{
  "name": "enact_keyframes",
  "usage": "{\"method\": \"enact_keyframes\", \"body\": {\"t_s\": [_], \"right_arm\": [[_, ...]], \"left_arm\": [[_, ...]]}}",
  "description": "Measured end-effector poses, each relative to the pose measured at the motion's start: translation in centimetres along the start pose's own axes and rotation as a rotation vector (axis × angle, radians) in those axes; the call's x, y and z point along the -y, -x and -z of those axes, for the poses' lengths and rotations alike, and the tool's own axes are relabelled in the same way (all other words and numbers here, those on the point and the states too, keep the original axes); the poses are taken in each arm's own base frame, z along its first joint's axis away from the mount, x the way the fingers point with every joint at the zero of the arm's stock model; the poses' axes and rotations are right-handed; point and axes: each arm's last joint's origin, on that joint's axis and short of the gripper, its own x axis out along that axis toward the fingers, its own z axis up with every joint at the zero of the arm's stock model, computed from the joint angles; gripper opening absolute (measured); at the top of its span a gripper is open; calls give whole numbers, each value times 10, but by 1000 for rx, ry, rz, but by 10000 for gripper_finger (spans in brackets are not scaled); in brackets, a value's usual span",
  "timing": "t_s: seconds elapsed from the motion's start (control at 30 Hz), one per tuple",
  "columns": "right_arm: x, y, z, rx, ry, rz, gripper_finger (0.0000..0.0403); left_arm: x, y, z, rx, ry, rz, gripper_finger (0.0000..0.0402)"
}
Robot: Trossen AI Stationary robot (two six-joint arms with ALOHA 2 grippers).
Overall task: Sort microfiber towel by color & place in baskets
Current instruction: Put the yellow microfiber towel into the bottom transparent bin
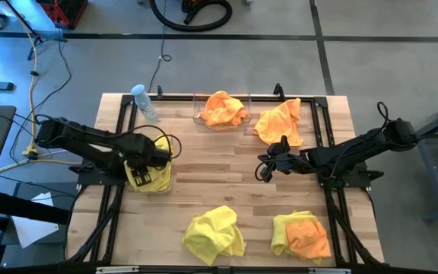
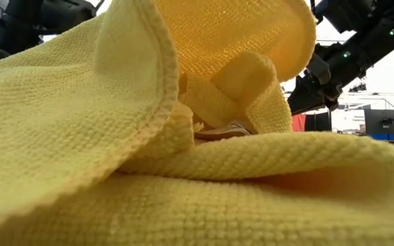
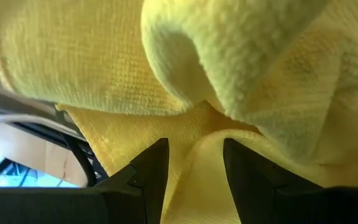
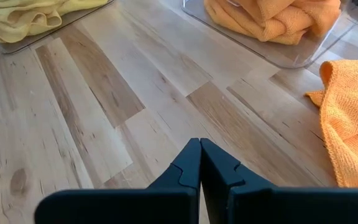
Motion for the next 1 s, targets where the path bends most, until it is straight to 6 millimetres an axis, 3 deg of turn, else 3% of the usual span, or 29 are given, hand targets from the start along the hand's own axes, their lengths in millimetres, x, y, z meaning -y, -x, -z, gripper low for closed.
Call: {"method": "enact_keyframes", "body": {"t_s": [0.4, 0.73, 1.0], "right_arm": [[0, 0, 0, 1, 0, 0, 0], [0, 0, 0, 1, 0, 0, 0], [0, 0, 0, 1, 1, 0, 0]], "left_arm": [[-15, -1, -11, 23, -75, 42, 142], [-16, 0, -30, 174, -60, 158, 142], [-19, -29, -27, 107, 159, 192, 142]]}}
